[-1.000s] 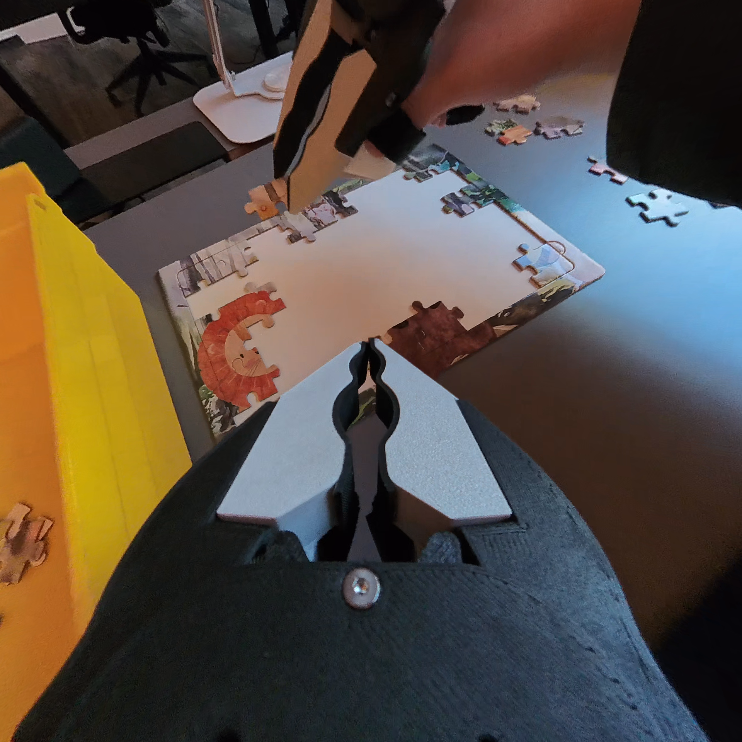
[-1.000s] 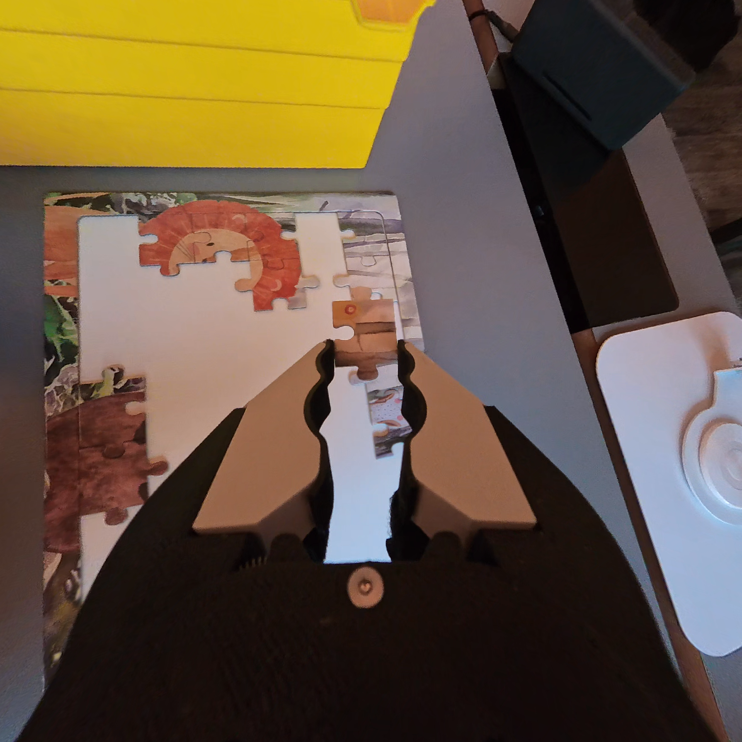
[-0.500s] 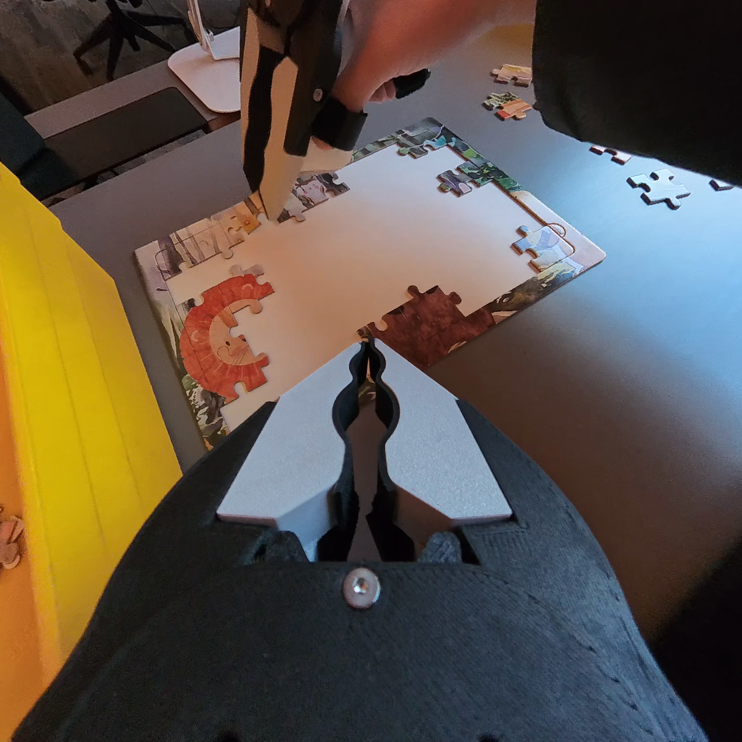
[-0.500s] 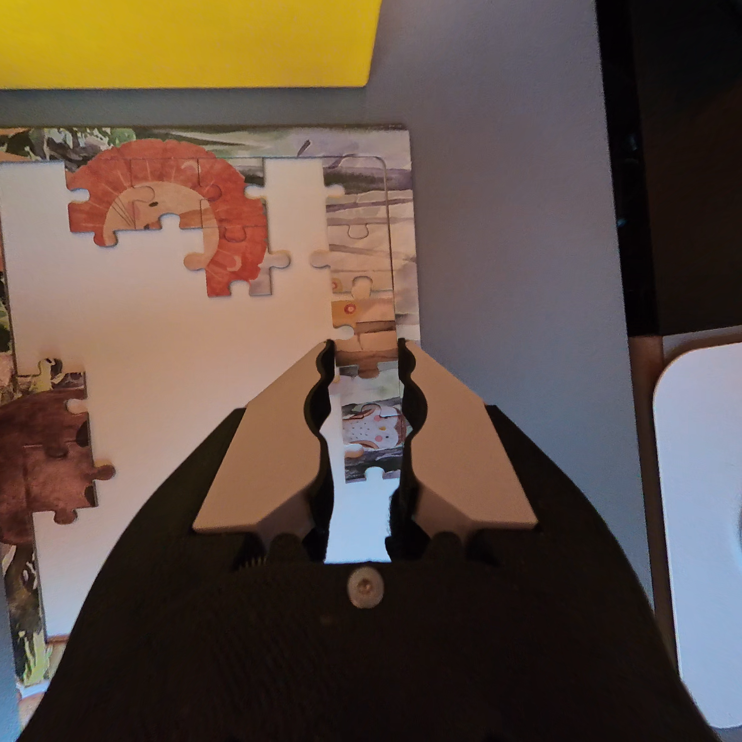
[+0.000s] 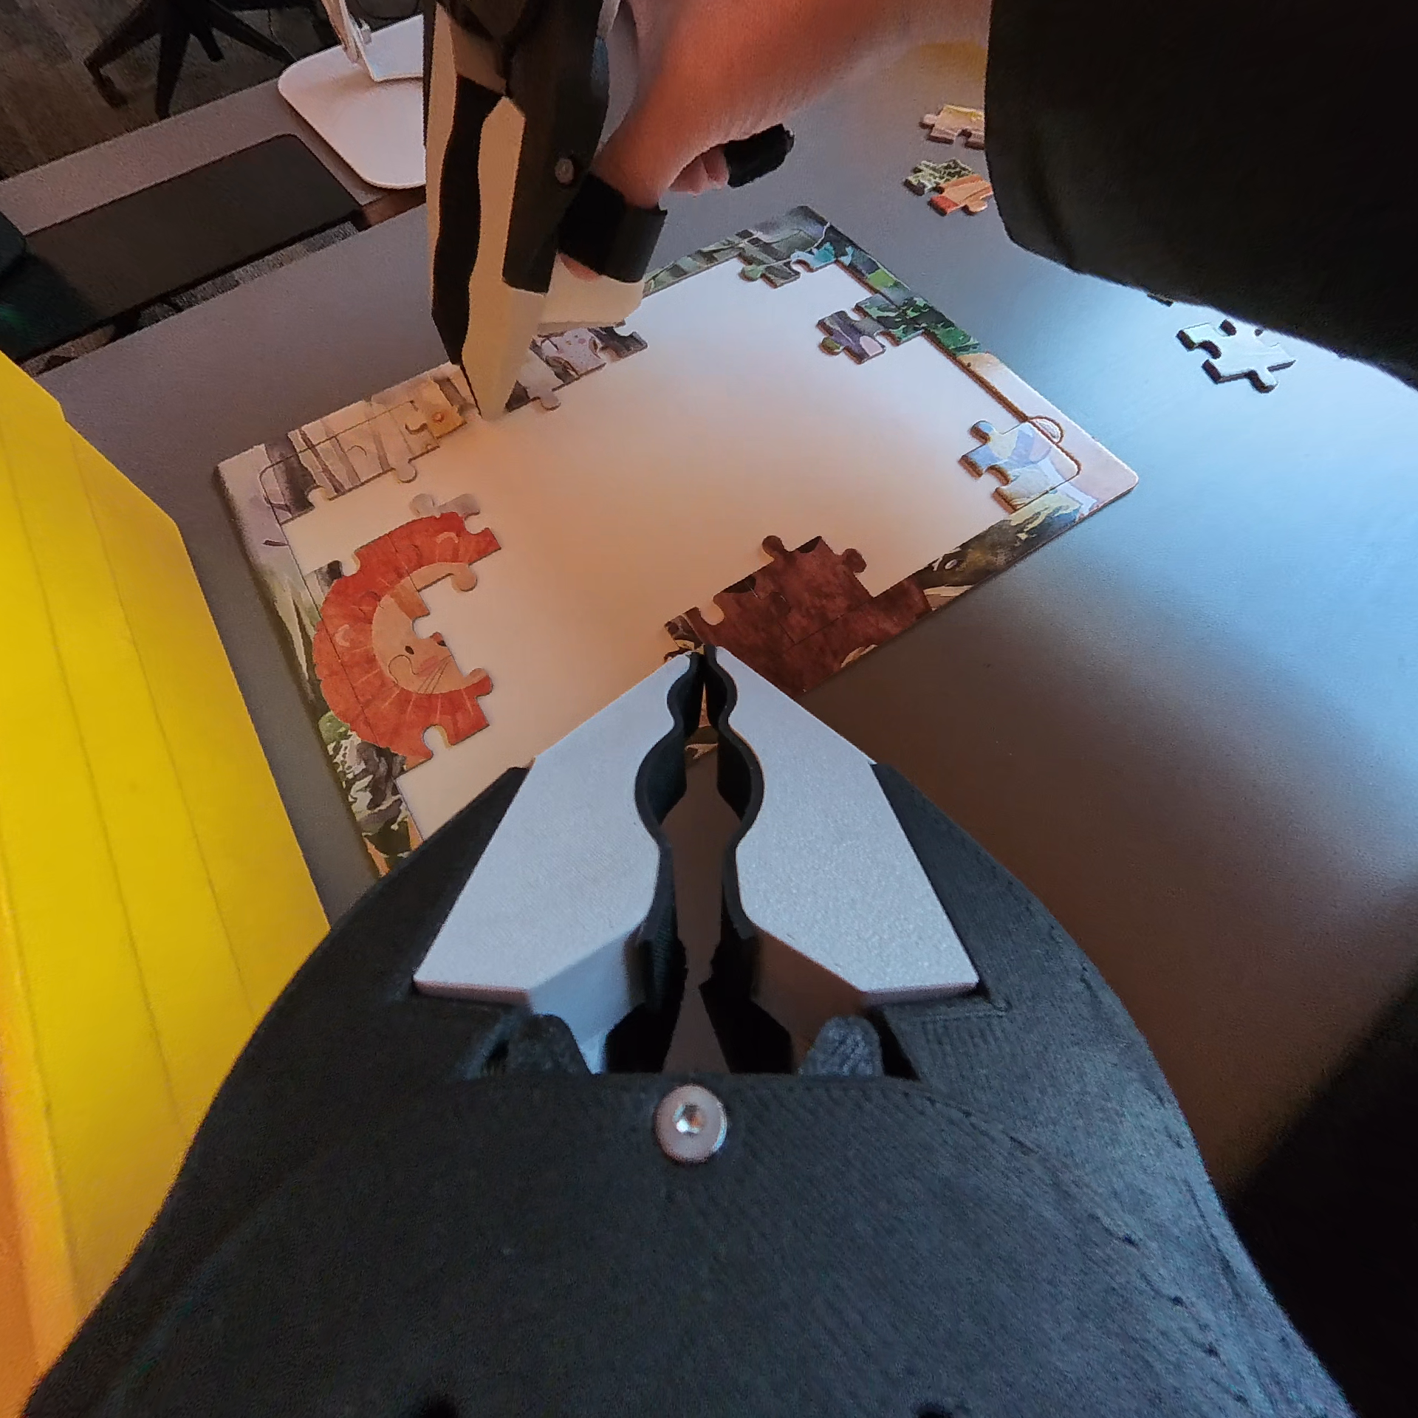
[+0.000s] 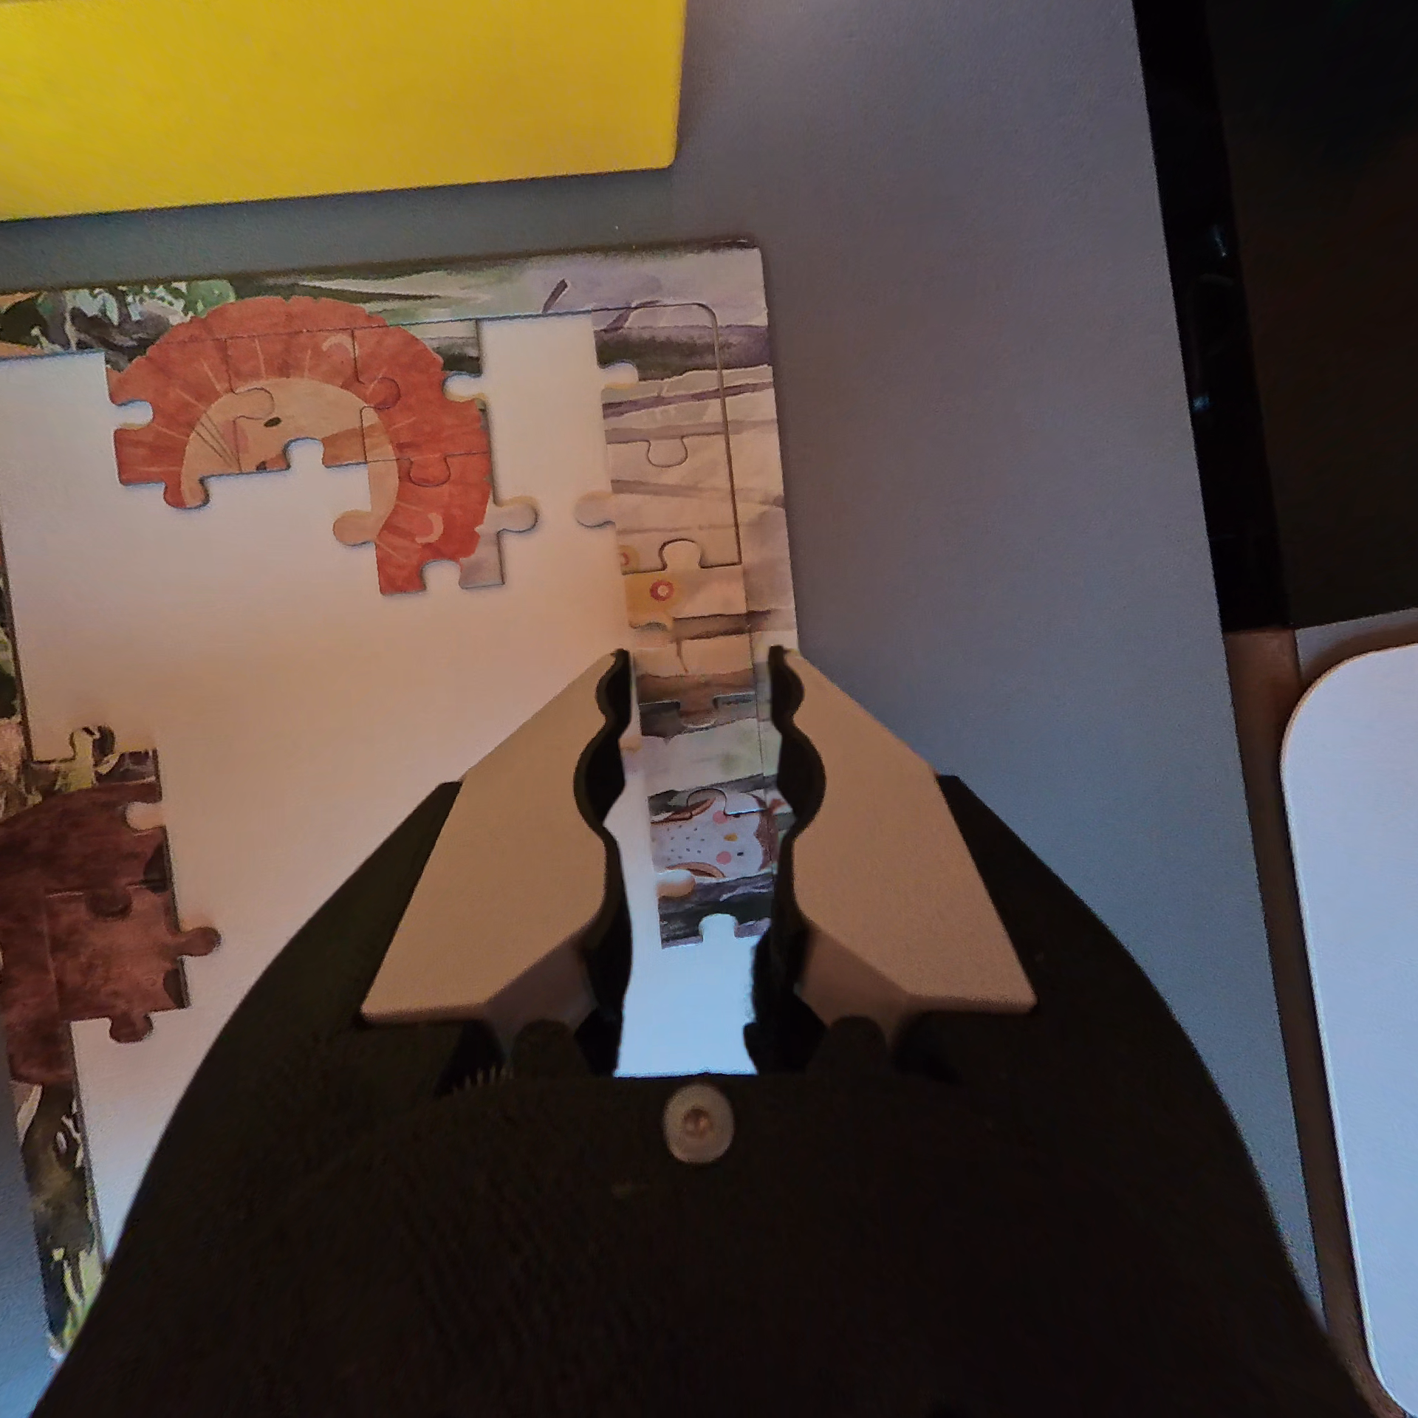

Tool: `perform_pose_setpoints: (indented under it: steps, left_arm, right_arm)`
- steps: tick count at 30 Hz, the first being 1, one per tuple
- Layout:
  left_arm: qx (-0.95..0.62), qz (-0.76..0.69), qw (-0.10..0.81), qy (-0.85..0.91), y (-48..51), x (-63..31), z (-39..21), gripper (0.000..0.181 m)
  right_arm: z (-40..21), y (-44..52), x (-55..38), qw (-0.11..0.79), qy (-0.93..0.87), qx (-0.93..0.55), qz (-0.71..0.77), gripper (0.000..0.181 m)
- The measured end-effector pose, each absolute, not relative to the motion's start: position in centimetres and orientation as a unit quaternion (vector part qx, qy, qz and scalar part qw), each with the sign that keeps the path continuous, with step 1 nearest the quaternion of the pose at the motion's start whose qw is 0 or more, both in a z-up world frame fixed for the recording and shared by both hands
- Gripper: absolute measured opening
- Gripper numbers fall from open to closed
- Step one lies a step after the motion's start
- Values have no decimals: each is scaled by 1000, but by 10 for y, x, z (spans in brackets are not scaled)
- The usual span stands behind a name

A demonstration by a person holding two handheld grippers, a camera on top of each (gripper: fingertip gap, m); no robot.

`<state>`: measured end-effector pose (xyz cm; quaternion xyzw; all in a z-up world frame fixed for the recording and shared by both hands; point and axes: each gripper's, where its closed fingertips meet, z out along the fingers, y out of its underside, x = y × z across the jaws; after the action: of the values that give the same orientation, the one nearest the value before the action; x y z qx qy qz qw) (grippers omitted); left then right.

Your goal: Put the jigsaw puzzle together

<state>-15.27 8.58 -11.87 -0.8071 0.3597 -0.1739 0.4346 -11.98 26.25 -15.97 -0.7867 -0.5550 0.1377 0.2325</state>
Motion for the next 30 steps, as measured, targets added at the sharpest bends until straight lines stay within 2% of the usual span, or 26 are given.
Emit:
perform_pose_setpoints:
  steps: [5, 9, 13, 30]
  left_arm:
    - [-809, -176, 433, 357, 86, -153, -119, 0]
    - [-808, -176, 433, 359, 86, -152, -118, 0]
    - [-809, -174, 432, 360, 86, -153, -119, 0]
    - [-811, -176, 426, 359, 85, -153, -120, 0]
  right_arm:
    - [-148, 264, -122, 258, -541, -784, 160, 39]
    - [-138, 275, -122, 285, -496, -802, 174, 20]
    - [-144, 277, -126, 281, -479, -812, 180, 13]
    - [-160, 265, -132, 256, -508, -802, 183, 3]
